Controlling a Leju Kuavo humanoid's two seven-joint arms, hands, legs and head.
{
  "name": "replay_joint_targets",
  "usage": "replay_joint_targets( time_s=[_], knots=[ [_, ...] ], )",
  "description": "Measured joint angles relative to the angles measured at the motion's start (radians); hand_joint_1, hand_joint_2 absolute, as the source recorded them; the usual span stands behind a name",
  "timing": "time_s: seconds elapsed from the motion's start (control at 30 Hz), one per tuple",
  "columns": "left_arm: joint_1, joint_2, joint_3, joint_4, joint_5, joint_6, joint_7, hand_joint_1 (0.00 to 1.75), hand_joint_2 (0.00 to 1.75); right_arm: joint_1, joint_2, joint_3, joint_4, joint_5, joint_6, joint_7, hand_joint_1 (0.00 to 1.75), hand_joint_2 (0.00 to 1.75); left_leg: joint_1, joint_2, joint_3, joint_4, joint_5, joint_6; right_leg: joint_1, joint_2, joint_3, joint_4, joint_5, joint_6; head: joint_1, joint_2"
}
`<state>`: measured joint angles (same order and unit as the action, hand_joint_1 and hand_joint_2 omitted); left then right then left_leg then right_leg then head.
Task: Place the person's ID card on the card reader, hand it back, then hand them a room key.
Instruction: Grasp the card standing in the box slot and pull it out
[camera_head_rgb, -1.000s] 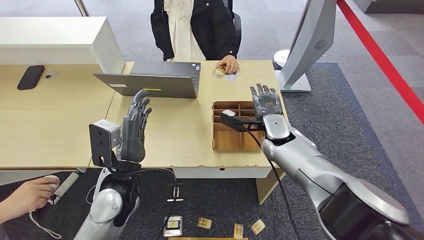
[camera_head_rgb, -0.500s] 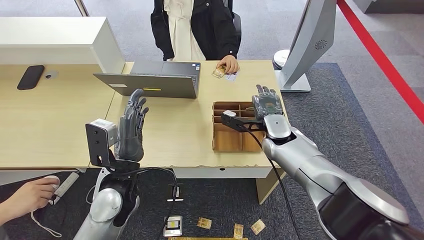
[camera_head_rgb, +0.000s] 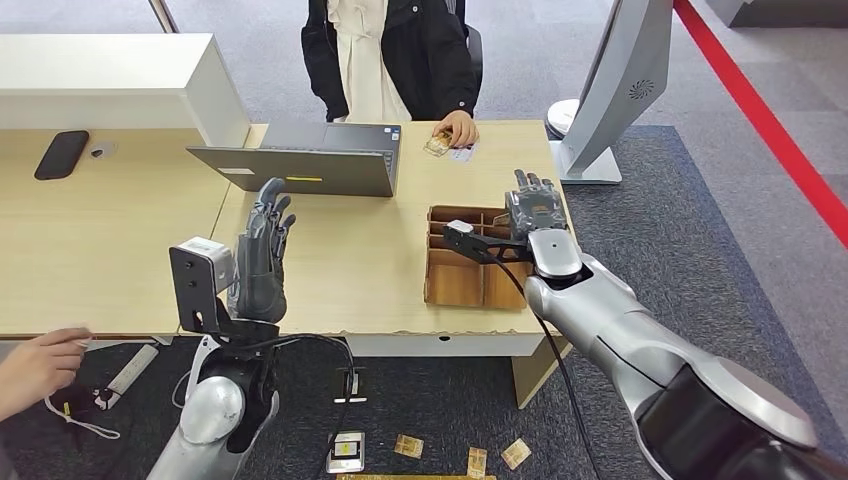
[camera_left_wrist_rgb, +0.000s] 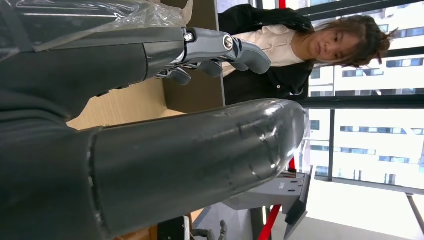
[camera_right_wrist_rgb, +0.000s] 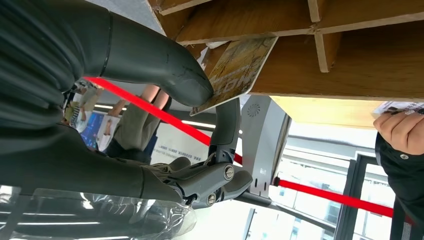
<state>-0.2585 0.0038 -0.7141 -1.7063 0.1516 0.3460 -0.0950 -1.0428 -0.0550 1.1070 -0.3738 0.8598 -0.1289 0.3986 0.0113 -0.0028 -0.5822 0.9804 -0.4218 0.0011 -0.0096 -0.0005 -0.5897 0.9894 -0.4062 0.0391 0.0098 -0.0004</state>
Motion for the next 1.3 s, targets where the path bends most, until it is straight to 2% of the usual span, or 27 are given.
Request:
replay_joint_targets(
  time_s=[0.73, 0.8, 0.9, 0.97, 1.1, 1.3],
  knots=[
    [0.0, 0.0, 0.0, 0.0, 0.001, 0.0, 0.001, 0.0, 0.0, -0.001, 0.003, 0.0, 0.002, -0.012, -0.006, 0.0, 1.75, 1.75, 0.0, 0.0, 0.0, 0.0, 0.0, 0.0, 0.0, 0.0, 0.0, 0.0, 0.0, 0.0, 0.0, 0.0],
    [0.0, 0.0, 0.0, 0.0, 0.003, -0.002, 0.001, 0.0, 0.0, 0.0, 0.004, -0.002, 0.002, -0.019, -0.046, -0.007, 1.75, 1.75, 0.0, 0.0, 0.0, 0.0, 0.0, 0.0, 0.0, 0.0, 0.0, 0.0, 0.0, 0.0, 0.0, 0.0],
    [0.0, 0.0, 0.0, 0.0, 0.009, -0.006, -0.002, 0.0, 0.0, -0.008, 0.006, -0.016, -0.006, -0.041, -0.225, -0.023, 1.75, 1.75, 0.0, 0.0, 0.0, 0.0, 0.0, 0.0, 0.0, 0.0, 0.0, 0.0, 0.0, 0.0, 0.0, 0.0],
    [-0.002, -0.001, 0.0, 0.001, 0.011, -0.007, -0.005, 0.0, 0.0, -0.031, 0.007, -0.027, -0.017, -0.048, -0.308, -0.014, 1.75, 1.75, 0.0, 0.0, 0.0, 0.0, 0.0, 0.0, 0.0, 0.0, -0.001, 0.0, 0.0, 0.0, 0.0, 0.0],
    [-0.007, -0.002, -0.001, 0.003, 0.016, -0.012, -0.011, 0.0, 0.0, -0.073, 0.0, -0.048, -0.043, -0.046, -0.332, 0.011, 1.75, 1.75, 0.0, 0.0, 0.0, 0.0, 0.0, 0.0, 0.0, 0.0, -0.001, 0.0, 0.0, 0.0, 0.0, 0.0],
    [-0.019, -0.003, -0.001, 0.015, 0.02, -0.033, -0.015, 0.0, 0.0, -0.076, -0.024, -0.069, -0.068, -0.047, -0.356, 0.021, 1.75, 1.75, 0.0, 0.0, 0.0, 0.0, 0.0, 0.0, 0.0, 0.0, -0.001, 0.0, 0.0, 0.0, 0.0, 0.0]
  ],
)
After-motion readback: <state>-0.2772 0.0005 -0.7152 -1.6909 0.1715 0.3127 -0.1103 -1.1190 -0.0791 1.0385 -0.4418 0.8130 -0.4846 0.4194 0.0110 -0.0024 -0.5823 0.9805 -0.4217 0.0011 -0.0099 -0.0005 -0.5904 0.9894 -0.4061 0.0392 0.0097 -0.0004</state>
